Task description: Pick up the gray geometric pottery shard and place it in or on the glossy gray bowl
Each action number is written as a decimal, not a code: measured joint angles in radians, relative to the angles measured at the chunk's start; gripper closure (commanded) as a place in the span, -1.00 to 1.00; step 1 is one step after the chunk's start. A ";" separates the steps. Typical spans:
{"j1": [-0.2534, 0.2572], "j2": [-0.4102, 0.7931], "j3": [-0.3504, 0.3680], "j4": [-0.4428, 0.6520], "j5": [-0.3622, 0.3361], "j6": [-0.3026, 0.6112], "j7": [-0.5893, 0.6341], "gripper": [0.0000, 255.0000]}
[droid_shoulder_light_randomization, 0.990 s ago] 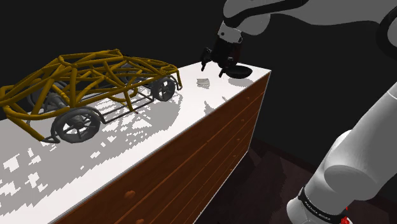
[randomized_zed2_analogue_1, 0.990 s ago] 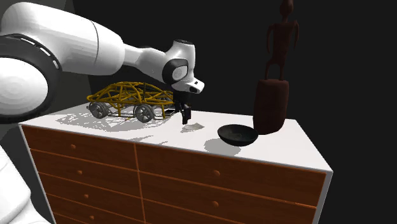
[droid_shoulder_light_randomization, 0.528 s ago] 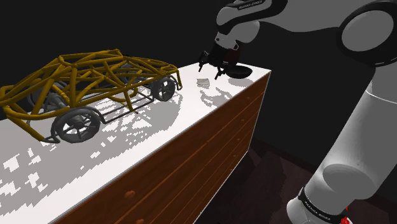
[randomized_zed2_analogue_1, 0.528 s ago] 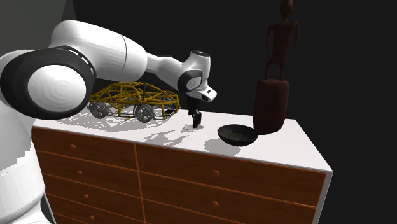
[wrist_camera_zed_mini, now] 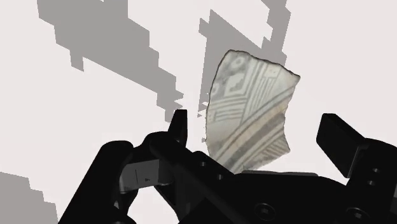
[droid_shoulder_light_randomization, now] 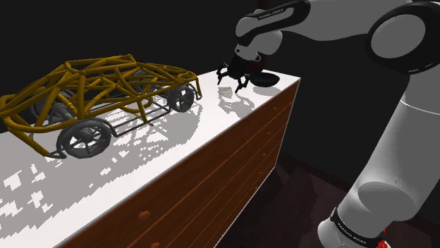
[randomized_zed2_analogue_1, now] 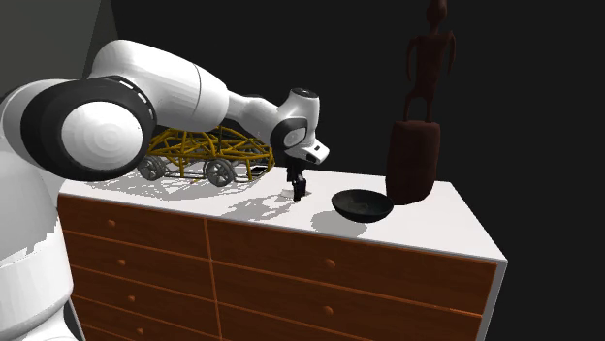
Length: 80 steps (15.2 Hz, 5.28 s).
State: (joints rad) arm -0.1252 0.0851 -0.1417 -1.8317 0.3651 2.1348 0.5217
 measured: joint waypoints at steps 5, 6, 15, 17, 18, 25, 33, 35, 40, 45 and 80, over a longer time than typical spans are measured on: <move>0.000 0.001 0.000 0.000 0.000 0.001 0.000 1.00; 0.000 0.001 0.000 0.000 0.000 0.001 0.000 1.00; 0.000 0.001 0.000 0.000 0.000 0.001 0.000 -1.00; 0.009 0.017 0.003 0.037 -0.024 -0.032 0.048 -1.00; 0.023 0.039 0.006 0.093 -0.060 -0.090 0.147 -1.00; 0.087 0.253 0.010 0.462 -0.155 -0.432 0.616 -1.00; 0.096 0.254 0.012 0.407 -0.155 -0.380 0.623 -1.00; 0.096 0.254 0.012 0.407 -0.155 -0.379 0.622 -1.00; 0.096 0.254 0.012 0.407 -0.155 -0.379 0.622 1.00; 0.096 0.254 0.012 0.407 -0.155 -0.379 0.622 1.00; -0.066 0.270 -0.044 0.756 -0.138 -0.742 0.485 1.00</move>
State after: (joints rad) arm -0.1910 0.3551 -0.1860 -1.0754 0.2269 1.3932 1.0072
